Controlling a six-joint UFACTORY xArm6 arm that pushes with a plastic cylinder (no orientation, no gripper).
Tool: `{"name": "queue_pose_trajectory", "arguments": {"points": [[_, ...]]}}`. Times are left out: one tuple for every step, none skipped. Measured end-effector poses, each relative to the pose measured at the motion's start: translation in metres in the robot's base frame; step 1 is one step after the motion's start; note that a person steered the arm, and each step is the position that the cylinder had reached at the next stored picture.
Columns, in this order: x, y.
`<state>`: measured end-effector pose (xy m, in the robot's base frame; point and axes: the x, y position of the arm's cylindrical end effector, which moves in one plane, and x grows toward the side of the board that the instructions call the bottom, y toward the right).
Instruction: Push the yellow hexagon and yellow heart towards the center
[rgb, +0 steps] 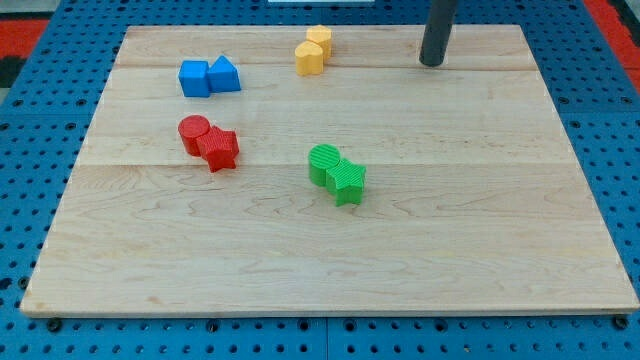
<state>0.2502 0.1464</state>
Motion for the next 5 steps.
{"name": "queue_pose_trajectory", "arguments": {"points": [[-0.036,-0.062],[-0.058,-0.125],[-0.055,-0.155],[-0.039,-0.155],[0.021,-0.16]]}}
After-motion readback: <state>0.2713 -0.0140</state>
